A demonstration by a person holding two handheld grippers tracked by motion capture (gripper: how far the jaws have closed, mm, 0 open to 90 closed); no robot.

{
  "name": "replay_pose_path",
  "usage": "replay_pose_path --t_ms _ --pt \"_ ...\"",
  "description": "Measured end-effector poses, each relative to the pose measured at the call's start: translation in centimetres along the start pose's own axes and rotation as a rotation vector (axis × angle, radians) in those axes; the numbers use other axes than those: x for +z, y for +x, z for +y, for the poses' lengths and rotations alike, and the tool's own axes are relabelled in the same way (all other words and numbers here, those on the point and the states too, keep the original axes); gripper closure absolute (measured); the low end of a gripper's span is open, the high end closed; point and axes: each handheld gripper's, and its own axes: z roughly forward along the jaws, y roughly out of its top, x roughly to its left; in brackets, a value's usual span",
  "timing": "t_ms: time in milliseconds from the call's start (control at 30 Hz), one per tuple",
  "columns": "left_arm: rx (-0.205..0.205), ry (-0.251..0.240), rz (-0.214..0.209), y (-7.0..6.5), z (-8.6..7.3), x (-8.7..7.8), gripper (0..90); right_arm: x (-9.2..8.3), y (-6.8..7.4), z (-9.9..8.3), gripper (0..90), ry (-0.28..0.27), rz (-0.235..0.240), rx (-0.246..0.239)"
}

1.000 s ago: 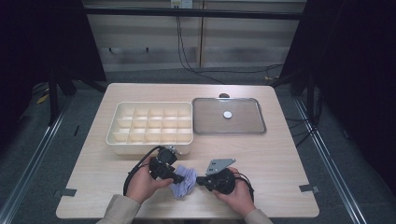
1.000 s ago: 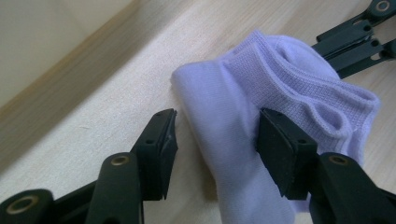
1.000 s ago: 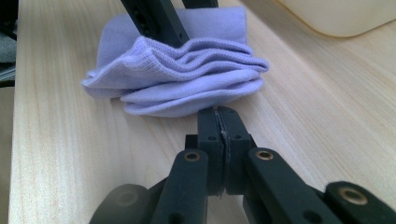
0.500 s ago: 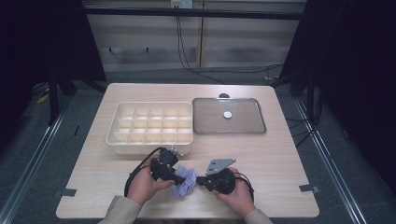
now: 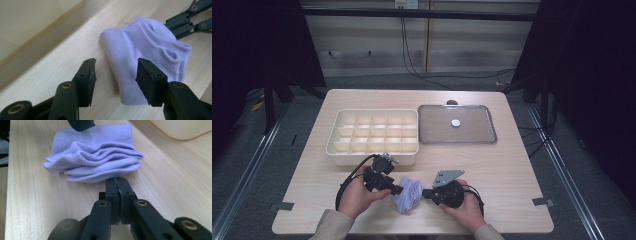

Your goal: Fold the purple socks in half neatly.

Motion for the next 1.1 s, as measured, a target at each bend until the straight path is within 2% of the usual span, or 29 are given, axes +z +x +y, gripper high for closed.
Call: replay_pose_path --t_ms 67,200,633,1100 --pt "-0.014 0.000 -0.004 0.01 -0.14 0.22 51.0 0.00 -0.01 0.00 88.4 -0.001 -0.001 -0.004" --pt "-0.011 -0.009 -0.005 -0.10 -0.14 0.48 53.8 0.00 0.03 0.02 88.4 0.002 -0.001 -0.003" --pt "-0.029 0.022 -0.039 -0.13 0.04 0.88 67.9 0.00 0.00 0.00 88.4 0.000 0.000 -0.004" --pt "-0.036 0.025 -0.047 -0.15 0.16 1.02 71.5 0.00 0.04 0.02 88.4 0.002 -0.001 -0.004"
